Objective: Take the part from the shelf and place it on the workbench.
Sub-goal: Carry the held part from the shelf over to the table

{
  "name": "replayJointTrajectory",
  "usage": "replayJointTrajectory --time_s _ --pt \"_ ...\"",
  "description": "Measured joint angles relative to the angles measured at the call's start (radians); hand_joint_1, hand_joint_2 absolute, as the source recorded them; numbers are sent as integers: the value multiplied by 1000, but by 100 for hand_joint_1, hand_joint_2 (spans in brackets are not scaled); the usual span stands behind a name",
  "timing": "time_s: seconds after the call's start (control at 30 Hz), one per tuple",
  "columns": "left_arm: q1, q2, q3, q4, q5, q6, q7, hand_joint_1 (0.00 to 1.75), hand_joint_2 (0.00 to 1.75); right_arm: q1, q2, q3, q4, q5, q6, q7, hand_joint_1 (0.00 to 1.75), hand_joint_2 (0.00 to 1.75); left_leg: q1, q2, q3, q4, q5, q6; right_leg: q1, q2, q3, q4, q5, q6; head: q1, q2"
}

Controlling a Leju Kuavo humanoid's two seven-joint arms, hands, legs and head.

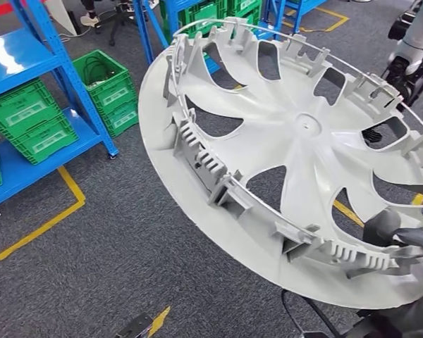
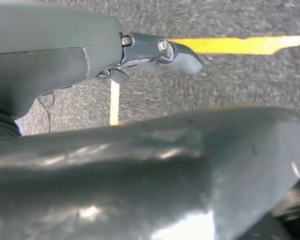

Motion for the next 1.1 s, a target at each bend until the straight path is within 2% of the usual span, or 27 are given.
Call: replayJointTrajectory --time_s 0.03,0.07,0.1,0.13,0.17,0.23,0.3,0.37,0.4,0.43,0.47,0.5,0.53,0.57,0.6,0.63,0.67,0.73,0.77,0.8,0.87,0.9,0.97,1.03,1.07,1.1 --pt "3 0 0 0 0 0 0 0 0 0 0 1 1 0 0 1 175 175 0 -9 -31 69 -30 0 1 12 0 1 0 -2 -1 0" --pt "5 0 0 0 0 0 0 0 0 0 0 2 2 0 0 1 175 175 0 -12 -55 121 -46 0 2 25 -1 1 1 -3 -1 0" --pt "7 0 0 0 0 0 0 0 0 0 0 2 2 0 0 2 175 175 0 -13 -65 141 -42 2 3 40 -1 3 1 -3 -1 0" --pt "8 0 0 0 0 0 0 0 0 0 0 3 3 0 0 2 175 175 -1 -16 -58 120 -17 5 4 54 0 4 1 -3 -1 0" --pt "8 0 0 0 0 0 0 0 0 0 0 4 3 -1 0 3 175 175 -1 -24 -35 65 21 9 4 68 0 5 1 -3 -1 0" --pt "8 2 0 0 1 1 0 0 0 0 0 5 3 0 0 5 175 175 1 -65 21 -67 83 20 4 93 -1 8 0 0 0 0" --pt "8 4 0 0 2 1 0 0 0 0 0 6 3 0 0 7 175 175 1 -93 47 -129 94 26 1 115 -10 11 3 10 -1 0" --pt "6 2 0 0 2 1 0 0 0 1 0 7 3 0 0 9 175 175 0 -79 50 -141 93 30 -2 132 -20 9 7 25 -2 0" --pt "6 1 0 0 2 1 0 0 0 1 0 7 3 0 0 9 175 175 1 -68 52 -147 96 34 -2 122 -26 11 4 30 0 0" --pt "5 0 0 0 2 1 0 0 0 0 0 7 3 0 0 10 175 175 4 -56 54 -152 100 39 0 99 -37 28 -8 35 3 0" --pt "5 -1 0 0 2 2 0 0 0 -1 0 7 3 0 0 10 175 175 6 -43 55 -157 102 44 1 69 -58 68 -32 40 5 0" --pt "6 0 0 0 3 2 0 0 0 -2 0 7 4 0 0 11 175 175 6 -31 56 -158 102 47 0 38 -86 126 -62 44 8 0" --pt "8 0 0 0 3 2 0 0 0 -3 0 7 4 0 0 11 175 175 5 -18 56 -158 101 48 -2 22 -120 196 -93 49 10 0" --pt "10 0 0 0 3 2 0 0 0 -2 0 7 4 0 0 11 175 175 5 -5 56 -158 100 49 -4 15 -149 254 -113 53 10 0" --pt "11 -1 0 0 3 2 0 0 0 -2 0 7 4 0 0 11 175 175 5 8 57 -158 99 49 -6 12 -163 283 -115 56 10 0" --pt "11 -1 0 0 3 1 0 0 0 -1 0 7 4 0 0 12 175 175 5 21 58 -158 97 47 -7 8 -156 270 -98 58 10 0" --pt "11 -2 0 0 3 1 0 0 0 -1 0 7 4 0 0 13 175 175 5 33 60 -157 95 45 -8 0 -128 218 -67 58 10 0" --pt "10 -3 0 0 3 1 0 0 0 -2 0 8 4 0 0 14 175 175 2 53 68 -156 88 36 -4 -40 -49 76 -12 54 10 0" --pt "10 -3 0 0 3 1 0 0 0 -3 0 8 4 0 0 14 175 175 -1 61 70 -155 85 31 -1 -55 -22 30 0 49 10 0" --pt "10 -3 0 0 3 1 0 0 0 -3 0 8 4 0 0 14 175 175 -4 69 72 -155 83 26 2 -63 -9 8 1 42 9 0" --pt "9 -3 0 0 3 1 0 0 0 -2 0 9 4 0 0 15 175 175 -6 88 77 -156 80 18 5 -45 -9 5 1 28 7 0" --pt "8 -3 0 0 3 1 0 0 0 -2 0 10 4 0 0 15 175 175 -4 87 79 -153 75 13 3 -34 -9 3 3 22 7 0" --pt "6 -2 0 0 3 1 0 0 0 -3 0 11 5 0 0 15 175 175 0 51 64 -106 38 4 -1 -14 -7 -2 7 9 4 0" --pt "8 -2 0 0 3 1 0 0 0 -4 0 13 6 0 0 15 175 175 1 2 10 18 -26 1 -3 7 -7 -3 8 1 0 0" --pt "11 -2 0 0 3 1 0 0 0 -3 0 13 6 0 0 15 175 175 1 -7 -21 81 -49 1 -2 20 -7 -2 9 -1 -2 0" --pt "13 -2 0 0 3 1 0 0 0 -3 0 14 7 0 0 15 175 175 1 -11 -41 121 -55 2 -1 34 -7 -1 8 -2 -2 0"
